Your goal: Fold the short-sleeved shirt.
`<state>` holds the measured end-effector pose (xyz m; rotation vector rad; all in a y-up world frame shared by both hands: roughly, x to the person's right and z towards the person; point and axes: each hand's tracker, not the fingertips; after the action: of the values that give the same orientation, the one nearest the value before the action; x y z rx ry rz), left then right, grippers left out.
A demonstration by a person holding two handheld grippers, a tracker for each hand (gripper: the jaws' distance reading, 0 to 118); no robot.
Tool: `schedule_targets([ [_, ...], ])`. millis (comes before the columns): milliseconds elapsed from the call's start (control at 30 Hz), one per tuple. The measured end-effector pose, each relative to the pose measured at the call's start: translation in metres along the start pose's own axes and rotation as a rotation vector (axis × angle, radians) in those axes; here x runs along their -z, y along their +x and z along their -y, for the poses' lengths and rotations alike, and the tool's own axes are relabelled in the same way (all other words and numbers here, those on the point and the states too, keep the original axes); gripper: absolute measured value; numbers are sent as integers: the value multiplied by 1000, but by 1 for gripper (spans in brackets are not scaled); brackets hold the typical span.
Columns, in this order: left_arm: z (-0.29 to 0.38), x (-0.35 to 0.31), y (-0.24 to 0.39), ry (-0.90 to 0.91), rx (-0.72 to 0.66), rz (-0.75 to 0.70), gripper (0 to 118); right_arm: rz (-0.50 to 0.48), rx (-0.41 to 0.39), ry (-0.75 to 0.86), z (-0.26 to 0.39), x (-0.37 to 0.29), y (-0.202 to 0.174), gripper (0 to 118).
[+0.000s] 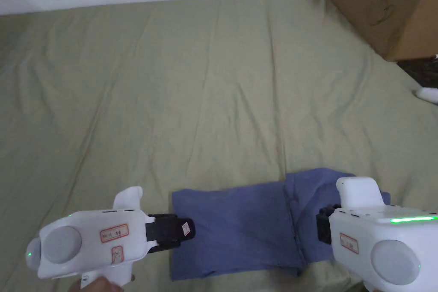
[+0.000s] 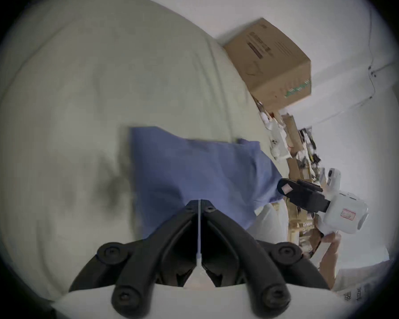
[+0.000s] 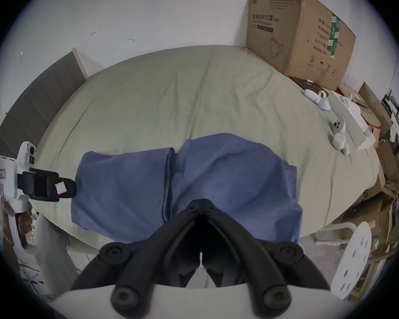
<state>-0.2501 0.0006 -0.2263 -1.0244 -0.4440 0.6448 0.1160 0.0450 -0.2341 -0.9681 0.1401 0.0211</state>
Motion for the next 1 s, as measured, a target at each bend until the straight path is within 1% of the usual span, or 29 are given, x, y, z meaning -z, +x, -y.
schedule_targets([
  [33,0,-2,-7,3,-6,20,10,-6,0,-8,-1,2,-3,0],
  [67,-1,-3,-13,-5,-30,44,20,-16,12,-19,-3,3,-6,0],
  [100,-2,-2,-20,-20,-76,77,47,-32,38,-20,-4,3,-7,0],
  [133,-3,5,-28,-40,-111,100,70,-51,58,-9,-6,3,-9,0],
  [167,-4,8,-34,-43,-141,113,89,-58,62,-12,-7,4,-10,0],
  [200,-4,13,-41,-29,-176,144,105,-58,61,-14,-9,5,-12,0],
  [233,-6,17,-46,-23,-209,160,109,-57,55,-15,-11,6,-15,0],
  [267,-6,23,-50,-12,-237,182,109,-53,38,-19,-13,6,-18,0],
  [333,-10,30,-59,9,-286,296,109,-48,11,-23,-15,8,-24,0],
  [400,-14,45,-69,-4,-384,416,108,-63,0,-37,-17,11,-27,0],
  [433,-15,53,-72,-9,-432,424,101,-69,0,-47,-18,13,-29,0],
  [467,-16,60,-73,-22,-453,408,82,-71,0,-48,-19,14,-30,0],
  [500,-16,69,-72,-61,-408,332,35,-76,-6,-50,-19,14,-32,0],
  [533,-13,76,-69,-92,-355,223,10,-77,-16,-55,-20,14,-34,0],
  [567,-13,74,-70,-86,-333,239,10,-75,-23,-56,-21,14,-36,0],
  [600,-16,64,-73,-66,-351,329,10,-74,-31,-56,-21,13,-37,0],
  [633,-20,57,-75,-68,-366,330,10,-74,-38,-59,-22,13,-38,0],
  [767,-28,27,-70,-68,-271,274,10,-68,-44,-68,-25,16,-45,0],
  [867,-34,-10,-91,-34,-257,230,10,-78,-49,-71,-27,17,-53,0],
  [933,-35,-42,-105,-21,-242,183,10,-90,-61,-73,-28,17,-59,0],
  [1000,-38,-74,-118,-3,-217,95,10,-93,-76,-74,-29,18,-66,0],
])
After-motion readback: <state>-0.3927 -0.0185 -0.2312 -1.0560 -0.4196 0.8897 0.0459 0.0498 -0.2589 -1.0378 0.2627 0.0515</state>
